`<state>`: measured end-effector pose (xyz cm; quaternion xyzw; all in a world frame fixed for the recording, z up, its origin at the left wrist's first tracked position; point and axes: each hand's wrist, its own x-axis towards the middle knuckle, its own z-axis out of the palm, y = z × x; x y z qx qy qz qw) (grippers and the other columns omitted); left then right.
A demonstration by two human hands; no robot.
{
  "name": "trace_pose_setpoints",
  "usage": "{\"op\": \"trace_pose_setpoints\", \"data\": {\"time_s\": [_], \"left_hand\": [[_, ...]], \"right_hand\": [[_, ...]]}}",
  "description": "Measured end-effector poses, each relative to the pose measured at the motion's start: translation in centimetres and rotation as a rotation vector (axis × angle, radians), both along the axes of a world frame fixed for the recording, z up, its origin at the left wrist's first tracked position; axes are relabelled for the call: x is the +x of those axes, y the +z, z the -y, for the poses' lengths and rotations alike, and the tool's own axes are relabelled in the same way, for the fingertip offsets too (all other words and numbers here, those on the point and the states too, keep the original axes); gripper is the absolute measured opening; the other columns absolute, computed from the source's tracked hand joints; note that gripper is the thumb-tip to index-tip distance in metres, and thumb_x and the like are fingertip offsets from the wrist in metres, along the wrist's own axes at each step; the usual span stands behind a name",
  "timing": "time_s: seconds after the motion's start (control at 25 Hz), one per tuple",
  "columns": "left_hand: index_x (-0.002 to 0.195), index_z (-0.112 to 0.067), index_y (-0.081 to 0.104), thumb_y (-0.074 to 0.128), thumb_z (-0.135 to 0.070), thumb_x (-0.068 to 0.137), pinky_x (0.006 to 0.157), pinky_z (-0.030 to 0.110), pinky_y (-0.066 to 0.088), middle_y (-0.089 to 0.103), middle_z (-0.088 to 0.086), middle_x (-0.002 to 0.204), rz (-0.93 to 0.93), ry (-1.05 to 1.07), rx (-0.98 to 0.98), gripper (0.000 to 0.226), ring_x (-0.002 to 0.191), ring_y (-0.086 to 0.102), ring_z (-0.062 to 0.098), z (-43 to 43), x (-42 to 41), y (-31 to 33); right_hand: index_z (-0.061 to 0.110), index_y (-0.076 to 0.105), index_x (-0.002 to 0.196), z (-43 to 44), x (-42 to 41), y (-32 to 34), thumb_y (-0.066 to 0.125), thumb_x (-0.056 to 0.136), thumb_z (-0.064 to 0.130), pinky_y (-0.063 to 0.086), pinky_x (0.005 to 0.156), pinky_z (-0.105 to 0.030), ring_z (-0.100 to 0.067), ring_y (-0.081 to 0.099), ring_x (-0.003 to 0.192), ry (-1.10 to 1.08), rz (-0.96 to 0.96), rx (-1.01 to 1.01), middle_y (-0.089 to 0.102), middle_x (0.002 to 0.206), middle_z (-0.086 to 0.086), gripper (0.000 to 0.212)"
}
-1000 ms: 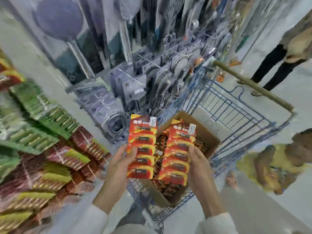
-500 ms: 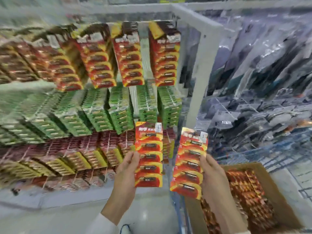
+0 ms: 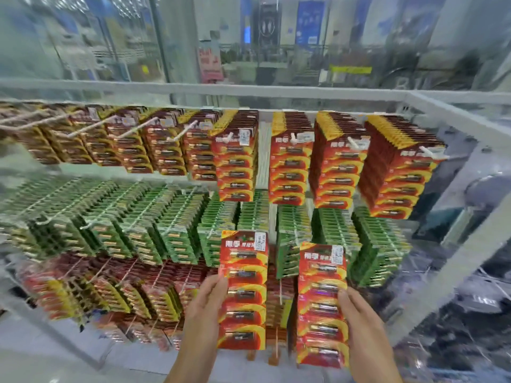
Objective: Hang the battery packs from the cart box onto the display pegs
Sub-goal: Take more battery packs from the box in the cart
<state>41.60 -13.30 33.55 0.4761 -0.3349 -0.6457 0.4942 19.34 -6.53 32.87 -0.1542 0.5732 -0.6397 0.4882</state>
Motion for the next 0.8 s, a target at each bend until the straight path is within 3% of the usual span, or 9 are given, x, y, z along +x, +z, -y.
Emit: {"op": "trace_pose_setpoints", "data": {"time_s": [0.12, 0.24, 0.4, 0.52, 0.8], "left_hand": [[0.108, -0.012, 0.071, 0.058, -0.027, 0.101, 0.052, 0.038, 0.062, 0.079, 0.015, 0.088, -0.006, -0.015, -0.108, 0.021, 0.067, 0.076, 0.032, 3.1, 1.7, 3.2], [0.109, -0.012, 0.070, 0.056, -0.029, 0.102, 0.054, 0.033, 0.060, 0.080, 0.012, 0.090, 0.000, -0.062, -0.276, 0.023, 0.069, 0.077, 0.028, 6.7, 2.4, 7.0], [0.111, -0.010, 0.067, 0.053, -0.028, 0.105, 0.058, 0.035, 0.062, 0.079, 0.010, 0.090, -0.015, -0.091, -0.400, 0.023, 0.072, 0.077, 0.026, 10.5, 2.1, 9.8], [0.109, -0.013, 0.069, 0.055, -0.031, 0.104, 0.059, 0.038, 0.062, 0.079, 0.012, 0.093, -0.008, -0.088, -0.415, 0.023, 0.074, 0.077, 0.030, 11.9, 1.9, 10.1], [0.114, -0.017, 0.071, 0.053, -0.036, 0.105, 0.063, 0.037, 0.063, 0.080, 0.009, 0.097, 0.034, -0.077, -0.377, 0.028, 0.082, 0.079, 0.030, 12.9, 0.3, 9.2]], "right_hand": [[0.018, 0.070, 0.100, 2.3, 2.0, 0.6, 0.068, 0.091, 0.032, 0.054, 0.075, -0.039, -0.023, 0.077, 0.071, -0.022, -0.006, 0.034, 0.079, 0.078, -0.001, 0.016], [0.015, 0.070, 0.103, 4.4, 3.4, 0.6, 0.069, 0.089, 0.054, 0.052, 0.064, -0.025, 0.000, 0.070, 0.058, -0.001, -0.132, 0.055, 0.076, 0.076, 0.009, 0.041], [0.011, 0.068, 0.112, 5.4, 4.5, 1.3, 0.062, 0.098, 0.030, 0.051, 0.054, -0.021, -0.014, 0.069, 0.070, 0.003, -0.115, 0.130, 0.073, 0.082, 0.005, 0.025], [0.011, 0.067, 0.119, 5.8, 4.2, 1.1, 0.062, 0.098, 0.033, 0.048, 0.043, -0.013, -0.012, 0.068, 0.073, -0.001, -0.119, 0.143, 0.074, 0.096, -0.001, 0.030], [0.014, 0.072, 0.111, 5.8, 2.3, 3.4, 0.064, 0.095, 0.033, 0.056, 0.065, -0.033, -0.026, 0.078, 0.079, 0.047, -0.126, 0.040, 0.079, 0.096, -0.010, 0.026]]}}
